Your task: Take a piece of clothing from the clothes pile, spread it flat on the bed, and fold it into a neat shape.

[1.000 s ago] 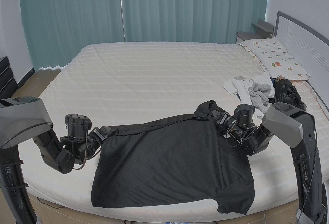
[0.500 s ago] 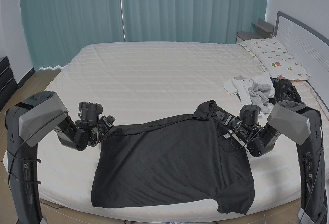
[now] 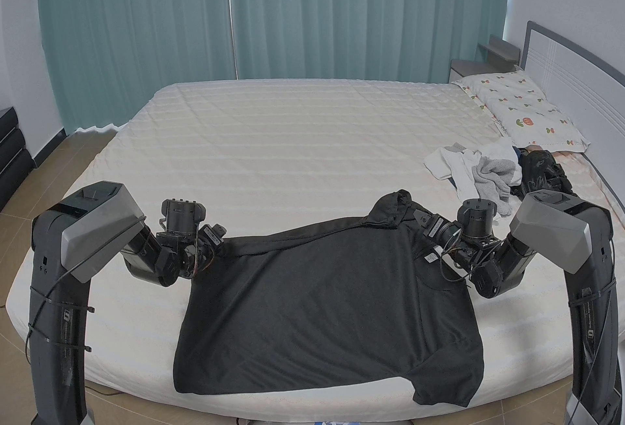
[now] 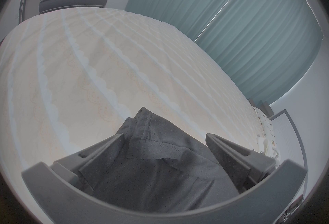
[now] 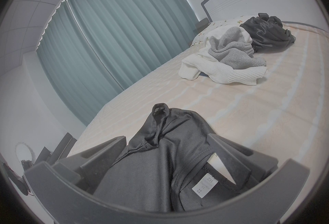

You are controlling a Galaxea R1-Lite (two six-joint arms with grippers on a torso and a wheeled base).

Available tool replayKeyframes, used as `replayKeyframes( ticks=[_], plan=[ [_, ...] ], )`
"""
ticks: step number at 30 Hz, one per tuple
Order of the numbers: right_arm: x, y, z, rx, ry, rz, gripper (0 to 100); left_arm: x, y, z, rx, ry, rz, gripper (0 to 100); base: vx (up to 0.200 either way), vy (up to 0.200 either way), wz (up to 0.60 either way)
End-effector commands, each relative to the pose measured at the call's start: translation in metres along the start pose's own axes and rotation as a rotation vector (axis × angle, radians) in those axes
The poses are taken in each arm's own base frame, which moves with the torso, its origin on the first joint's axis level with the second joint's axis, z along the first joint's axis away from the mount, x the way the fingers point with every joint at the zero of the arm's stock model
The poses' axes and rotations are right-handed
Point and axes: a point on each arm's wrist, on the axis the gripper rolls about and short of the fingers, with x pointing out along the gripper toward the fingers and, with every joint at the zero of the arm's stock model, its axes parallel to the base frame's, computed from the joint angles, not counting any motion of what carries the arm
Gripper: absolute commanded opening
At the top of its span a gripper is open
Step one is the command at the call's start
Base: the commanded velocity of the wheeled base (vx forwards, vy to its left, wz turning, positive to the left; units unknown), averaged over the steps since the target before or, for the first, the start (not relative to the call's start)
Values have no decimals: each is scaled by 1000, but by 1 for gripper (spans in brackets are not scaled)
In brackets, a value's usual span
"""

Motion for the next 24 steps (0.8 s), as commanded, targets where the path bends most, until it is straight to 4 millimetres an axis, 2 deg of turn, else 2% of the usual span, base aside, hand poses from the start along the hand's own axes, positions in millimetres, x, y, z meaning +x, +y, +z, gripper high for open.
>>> replayKeyframes(
  ticks=[1,3,4,10,15,19,21,24],
  plan=[
    [0,-1,1,10,-3,-2,100,13,1,-5,4,14,14,100,0,0,0],
    [0,-3,1,11,-2,-7,100,18,0,-5,5,17,18,100,0,0,0],
    [0,-3,1,11,-2,-7,100,18,0,-5,5,17,18,0,0,0,0],
    [0,-5,2,12,-6,-11,100,22,-4,1,-1,-25,18,0,0,0,0],
    [3,-9,1,13,-4,-20,100,22,-7,15,-17,-98,31,0,0,0,0],
    [6,-17,1,14,-1,-38,100,24,-8,24,-29,-135,32,0,0,0,0],
    [9,-29,-2,15,14,-58,100,27,-10,39,-48,-196,34,0,0,0,0],
    [11,-38,-3,16,26,-69,100,31,-10,45,-58,-217,29,0,0,0,0]
  ],
)
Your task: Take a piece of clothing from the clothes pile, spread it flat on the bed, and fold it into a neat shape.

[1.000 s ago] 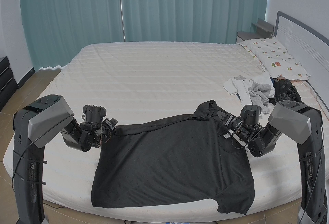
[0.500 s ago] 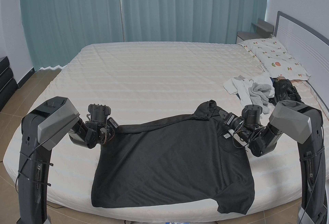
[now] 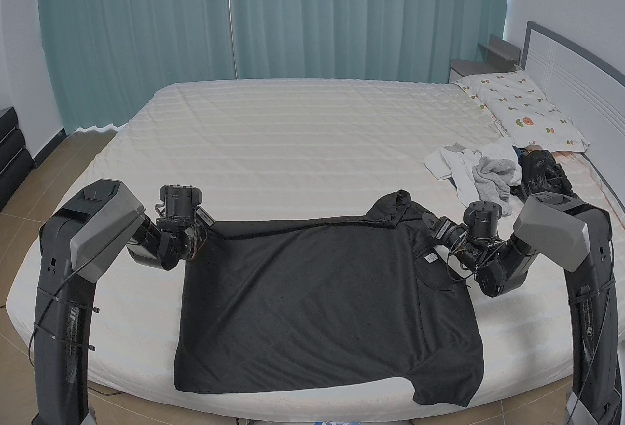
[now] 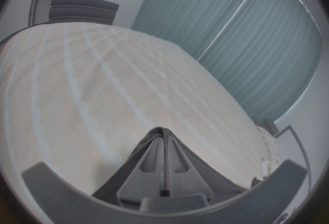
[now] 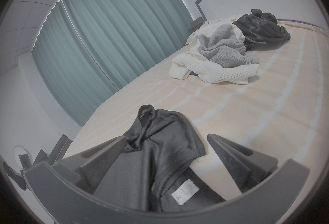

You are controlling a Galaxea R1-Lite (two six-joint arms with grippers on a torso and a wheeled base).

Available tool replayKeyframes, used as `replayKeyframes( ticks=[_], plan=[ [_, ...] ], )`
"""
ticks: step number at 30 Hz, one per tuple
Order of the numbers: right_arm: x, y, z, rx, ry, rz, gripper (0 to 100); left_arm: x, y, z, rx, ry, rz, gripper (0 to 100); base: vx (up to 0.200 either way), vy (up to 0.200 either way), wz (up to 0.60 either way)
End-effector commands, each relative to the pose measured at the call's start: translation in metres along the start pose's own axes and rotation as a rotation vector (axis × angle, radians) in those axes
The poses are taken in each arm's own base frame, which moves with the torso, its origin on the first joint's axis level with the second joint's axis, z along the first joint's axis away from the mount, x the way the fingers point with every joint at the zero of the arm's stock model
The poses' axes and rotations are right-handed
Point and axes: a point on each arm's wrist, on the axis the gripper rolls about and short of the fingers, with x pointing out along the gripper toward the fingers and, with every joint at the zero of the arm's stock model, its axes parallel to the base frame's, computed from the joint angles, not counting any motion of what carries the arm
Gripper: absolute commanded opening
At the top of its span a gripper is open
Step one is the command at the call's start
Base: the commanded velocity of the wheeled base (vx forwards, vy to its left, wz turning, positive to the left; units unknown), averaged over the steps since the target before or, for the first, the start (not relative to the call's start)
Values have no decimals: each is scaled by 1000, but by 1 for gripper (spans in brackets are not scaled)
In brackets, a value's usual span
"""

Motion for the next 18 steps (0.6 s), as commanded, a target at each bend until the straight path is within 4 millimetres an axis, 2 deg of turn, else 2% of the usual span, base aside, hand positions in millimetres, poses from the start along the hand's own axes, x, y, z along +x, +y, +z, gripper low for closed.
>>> replayKeyframes(
  ticks=[1,8,18],
  plan=[
    [5,-18,-6,1,23,-30,100,8,-3,15,-23,-54,-9,0,0,0,0],
    [12,-34,-8,12,79,1,100,24,0,15,-32,-82,-3,0,0,0,0],
    [38,-31,-10,20,111,-17,100,27,4,14,-31,-97,19,0,0,0,0]
  ],
)
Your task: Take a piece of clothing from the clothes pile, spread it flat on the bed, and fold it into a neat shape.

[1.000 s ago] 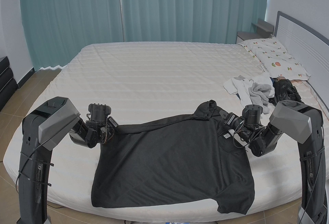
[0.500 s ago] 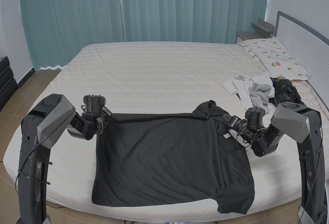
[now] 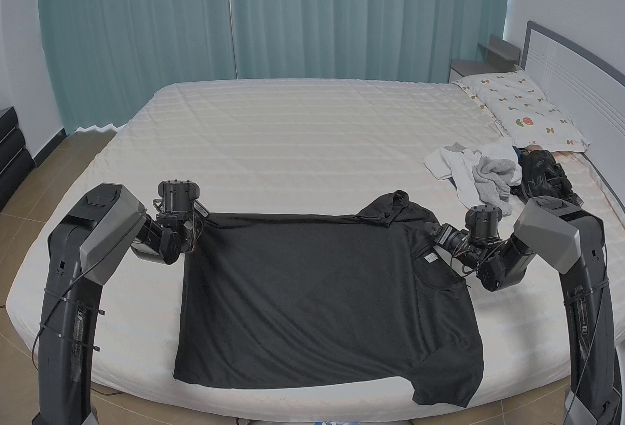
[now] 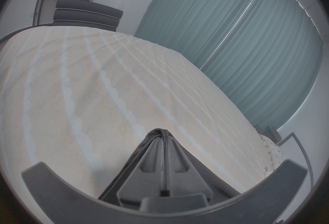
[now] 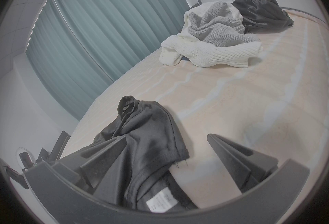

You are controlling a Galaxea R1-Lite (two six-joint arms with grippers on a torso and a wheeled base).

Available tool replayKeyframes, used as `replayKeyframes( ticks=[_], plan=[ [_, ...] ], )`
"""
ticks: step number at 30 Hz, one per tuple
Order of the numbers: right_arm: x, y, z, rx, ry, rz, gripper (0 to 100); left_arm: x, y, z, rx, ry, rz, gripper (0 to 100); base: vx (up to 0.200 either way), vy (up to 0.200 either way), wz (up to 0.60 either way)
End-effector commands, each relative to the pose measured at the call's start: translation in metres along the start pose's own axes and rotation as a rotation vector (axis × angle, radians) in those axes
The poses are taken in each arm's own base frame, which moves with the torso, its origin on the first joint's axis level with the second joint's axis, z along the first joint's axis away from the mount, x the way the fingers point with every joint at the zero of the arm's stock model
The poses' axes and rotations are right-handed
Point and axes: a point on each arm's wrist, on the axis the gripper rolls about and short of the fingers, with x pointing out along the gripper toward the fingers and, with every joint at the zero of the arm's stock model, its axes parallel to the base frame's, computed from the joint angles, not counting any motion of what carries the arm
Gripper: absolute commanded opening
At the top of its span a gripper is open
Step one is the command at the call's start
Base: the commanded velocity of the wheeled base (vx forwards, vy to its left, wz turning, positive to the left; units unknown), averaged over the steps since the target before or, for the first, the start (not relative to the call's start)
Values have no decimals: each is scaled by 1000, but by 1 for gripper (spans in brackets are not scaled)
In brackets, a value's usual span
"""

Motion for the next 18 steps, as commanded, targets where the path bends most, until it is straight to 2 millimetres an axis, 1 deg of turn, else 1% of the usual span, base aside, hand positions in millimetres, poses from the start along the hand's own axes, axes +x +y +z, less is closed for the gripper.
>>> replayKeyframes(
  ticks=[1,3,6,7,11,18],
  plan=[
    [16,-1,-8,0,11,-3,100,3,4,-1,-1,-1,9,0,0,0,0],
    [19,-1,-9,1,13,-5,100,3,4,-1,-1,-1,9,0,0,0,0],
    [25,2,-7,55,31,-10,100,3,6,1,-3,-3,14,0,0,0,0],
    [25,2,-7,55,31,-10,0,3,6,1,-3,-3,14,0,0,0,0],
    [28,4,-5,89,35,-13,0,5,10,1,-3,-1,23,0,0,0,0],
    [30,1,16,138,-30,-8,0,6,11,0,0,1,27,0,0,0,0]
  ],
)
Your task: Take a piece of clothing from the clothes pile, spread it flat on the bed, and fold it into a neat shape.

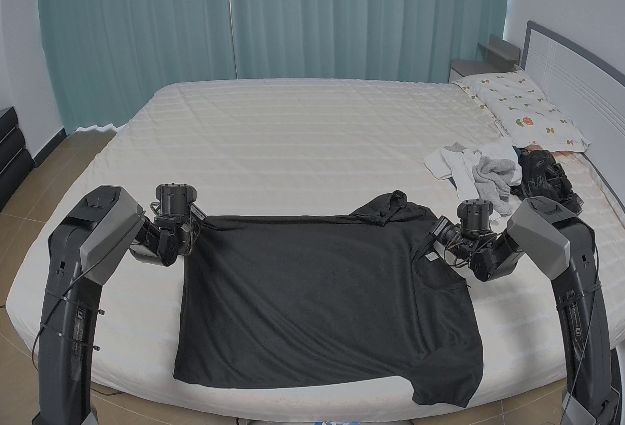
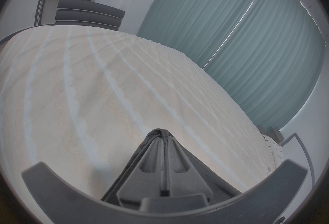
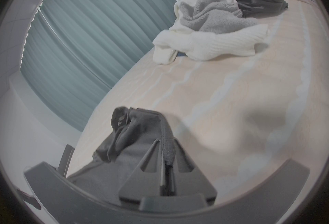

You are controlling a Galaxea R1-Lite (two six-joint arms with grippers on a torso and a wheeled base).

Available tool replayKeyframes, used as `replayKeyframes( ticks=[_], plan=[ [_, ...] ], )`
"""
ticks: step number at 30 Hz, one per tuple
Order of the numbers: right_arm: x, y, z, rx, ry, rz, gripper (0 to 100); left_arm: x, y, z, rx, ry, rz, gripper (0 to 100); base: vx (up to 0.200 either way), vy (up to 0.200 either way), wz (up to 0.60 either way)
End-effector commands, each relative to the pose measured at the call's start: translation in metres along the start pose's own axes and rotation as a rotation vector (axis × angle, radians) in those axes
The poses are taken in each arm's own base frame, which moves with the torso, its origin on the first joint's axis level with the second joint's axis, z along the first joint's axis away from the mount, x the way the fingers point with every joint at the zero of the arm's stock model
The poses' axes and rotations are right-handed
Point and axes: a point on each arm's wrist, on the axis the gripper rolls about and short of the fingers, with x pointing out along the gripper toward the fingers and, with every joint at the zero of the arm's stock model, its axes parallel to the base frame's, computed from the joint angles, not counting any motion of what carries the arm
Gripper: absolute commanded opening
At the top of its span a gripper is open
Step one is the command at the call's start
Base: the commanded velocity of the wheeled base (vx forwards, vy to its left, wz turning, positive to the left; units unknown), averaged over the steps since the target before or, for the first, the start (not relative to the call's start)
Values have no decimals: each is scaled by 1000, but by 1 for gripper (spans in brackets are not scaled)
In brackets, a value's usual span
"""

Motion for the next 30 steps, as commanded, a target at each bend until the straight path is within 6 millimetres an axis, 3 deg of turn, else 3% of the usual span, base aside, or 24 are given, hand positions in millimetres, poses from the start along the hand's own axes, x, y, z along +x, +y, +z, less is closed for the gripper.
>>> replayKeyframes(
  ticks=[1,6,9,13,18,19,27,29,30],
  plan=[
    [2,1,15,25,-55,13,0,1,1,-1,0,2,4,0,0,0,0],
    [7,8,39,48,-176,31,0,4,4,-4,4,6,8,0,0,0,0],
    [8,10,43,42,-198,44,0,5,6,-7,6,10,12,0,0,0,0],
    [10,12,38,13,-191,46,0,6,4,-7,6,7,5,0,0,0,0],
    [16,-1,25,-30,-161,19,0,8,5,-9,7,9,7,0,0,0,0],
    [17,-3,22,-35,-156,13,100,8,6,-9,9,11,7,100,0,0,0],
    [13,-9,11,-41,-120,-16,100,8,7,-12,17,22,8,100,0,0,0],
    [8,-8,17,-39,-123,-17,100,6,8,-12,19,26,13,100,0,0,0],
    [-3,-3,30,-32,-141,-10,100,1,7,-5,15,22,16,100,0,0,0]
  ],
)
